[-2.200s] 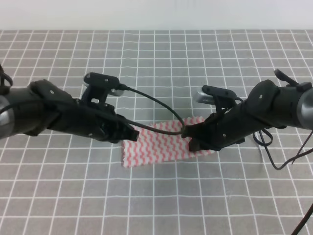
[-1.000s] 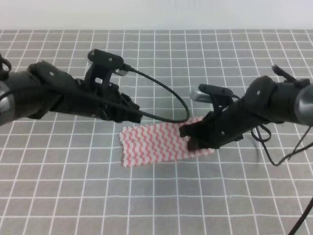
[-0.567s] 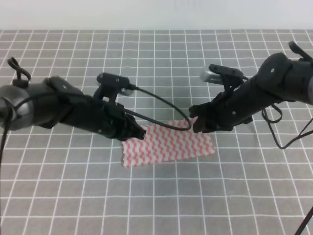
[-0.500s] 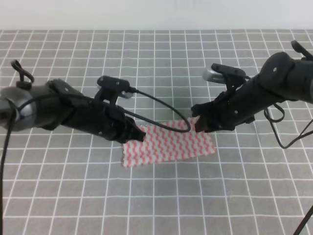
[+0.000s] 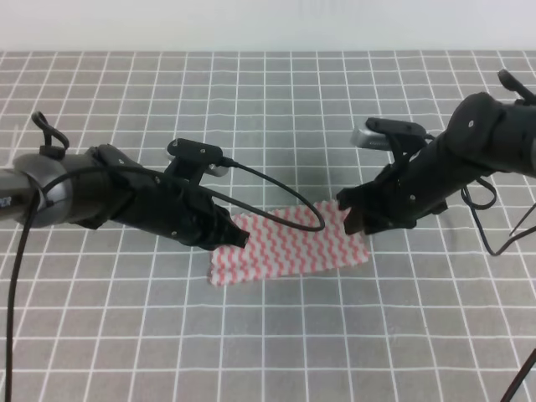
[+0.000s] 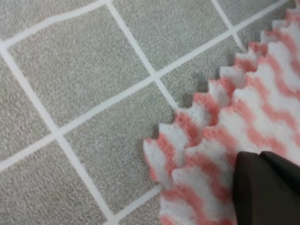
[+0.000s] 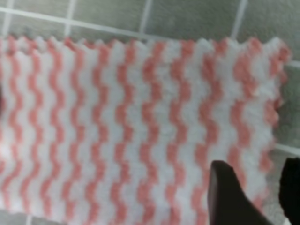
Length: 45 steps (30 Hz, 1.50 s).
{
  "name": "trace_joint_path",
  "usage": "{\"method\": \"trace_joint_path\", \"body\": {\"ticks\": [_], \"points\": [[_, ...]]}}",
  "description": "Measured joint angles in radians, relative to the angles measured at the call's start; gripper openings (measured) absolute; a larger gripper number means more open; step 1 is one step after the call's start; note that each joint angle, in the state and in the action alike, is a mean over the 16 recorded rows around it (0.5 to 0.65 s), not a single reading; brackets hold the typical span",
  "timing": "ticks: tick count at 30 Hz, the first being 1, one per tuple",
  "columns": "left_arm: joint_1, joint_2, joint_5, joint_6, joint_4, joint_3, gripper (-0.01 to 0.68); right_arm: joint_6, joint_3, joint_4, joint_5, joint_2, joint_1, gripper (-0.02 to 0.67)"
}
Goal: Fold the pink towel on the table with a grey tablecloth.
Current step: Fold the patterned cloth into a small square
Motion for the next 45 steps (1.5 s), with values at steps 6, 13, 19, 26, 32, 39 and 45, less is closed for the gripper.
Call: {"method": "trace_joint_path", "body": {"ticks": [6,13,19,26,32,39,45], "points": [[0.000,0.001,0.008,0.000,0.000,0.000,0.000,0.010,0.000,-0.017,0.013,0.005,0.000,0.291],[0.000,0.000,0.013,0.000,0.000,0.000,0.001,0.010,0.000,-0.013,0.026,0.016,0.000,0.301],[0.000,-0.001,0.016,0.000,0.001,0.000,0.001,0.009,0.000,0.003,0.020,0.033,0.000,0.300],[0.000,0.000,0.020,0.000,0.001,0.000,0.001,0.003,0.000,0.034,0.003,0.050,0.000,0.293],[0.000,0.001,0.022,0.001,0.001,0.000,0.001,-0.003,0.000,0.056,-0.008,0.052,0.000,0.269],[0.001,0.002,0.021,0.000,0.002,-0.001,0.001,-0.006,0.000,0.070,-0.008,0.052,0.000,0.209],[0.001,0.002,0.022,0.000,0.002,-0.001,0.001,0.007,0.000,0.068,-0.004,0.052,0.000,0.117]]}}
